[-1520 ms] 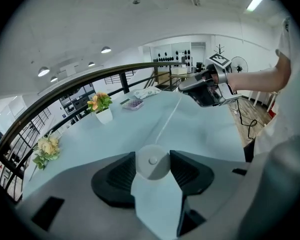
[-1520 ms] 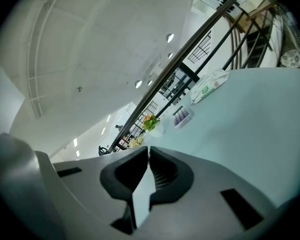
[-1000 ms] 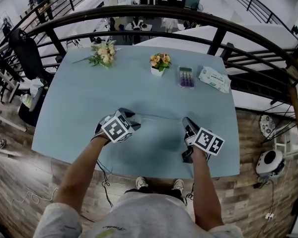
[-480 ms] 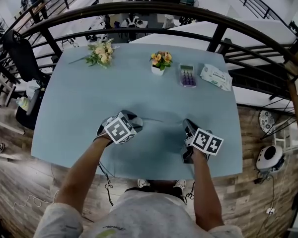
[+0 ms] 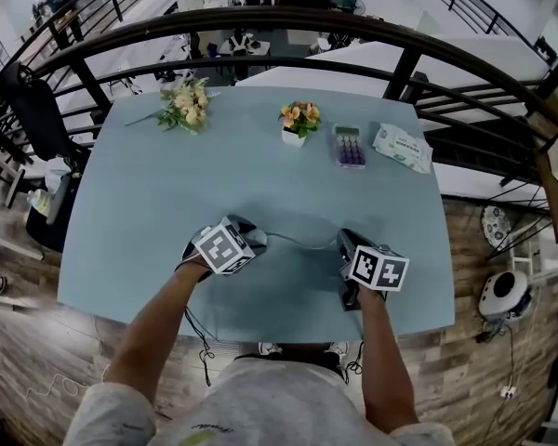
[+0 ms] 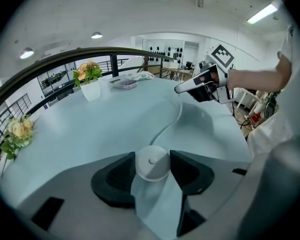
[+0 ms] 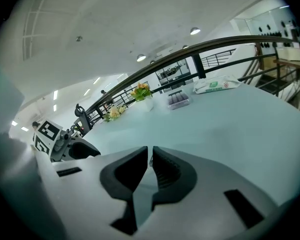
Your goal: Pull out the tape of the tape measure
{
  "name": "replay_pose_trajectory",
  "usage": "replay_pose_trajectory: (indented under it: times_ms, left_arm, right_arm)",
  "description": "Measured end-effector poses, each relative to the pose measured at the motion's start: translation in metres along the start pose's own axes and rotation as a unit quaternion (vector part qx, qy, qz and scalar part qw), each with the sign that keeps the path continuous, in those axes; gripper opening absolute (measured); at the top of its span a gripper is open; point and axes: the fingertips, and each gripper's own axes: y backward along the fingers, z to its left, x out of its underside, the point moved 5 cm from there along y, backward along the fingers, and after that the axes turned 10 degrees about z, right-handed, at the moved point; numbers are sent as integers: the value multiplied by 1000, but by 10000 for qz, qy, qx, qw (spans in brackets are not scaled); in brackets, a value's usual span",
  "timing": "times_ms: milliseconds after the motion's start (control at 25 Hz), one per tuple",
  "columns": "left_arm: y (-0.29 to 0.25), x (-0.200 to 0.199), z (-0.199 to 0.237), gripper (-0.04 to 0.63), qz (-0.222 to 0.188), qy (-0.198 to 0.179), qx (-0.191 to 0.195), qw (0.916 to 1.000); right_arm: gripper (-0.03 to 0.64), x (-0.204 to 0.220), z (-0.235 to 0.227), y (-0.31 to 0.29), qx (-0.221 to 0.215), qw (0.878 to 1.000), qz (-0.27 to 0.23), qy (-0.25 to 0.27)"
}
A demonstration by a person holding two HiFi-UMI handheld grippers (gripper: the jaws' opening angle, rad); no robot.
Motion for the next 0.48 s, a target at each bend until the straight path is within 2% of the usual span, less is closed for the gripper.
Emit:
replay_pose_trajectory:
  times_ms: [480]
  left_arm:
    - [5, 0, 2, 233, -159, 197, -61, 9997]
  right_arm:
    - [51, 1, 2, 2, 31, 10000, -35, -11]
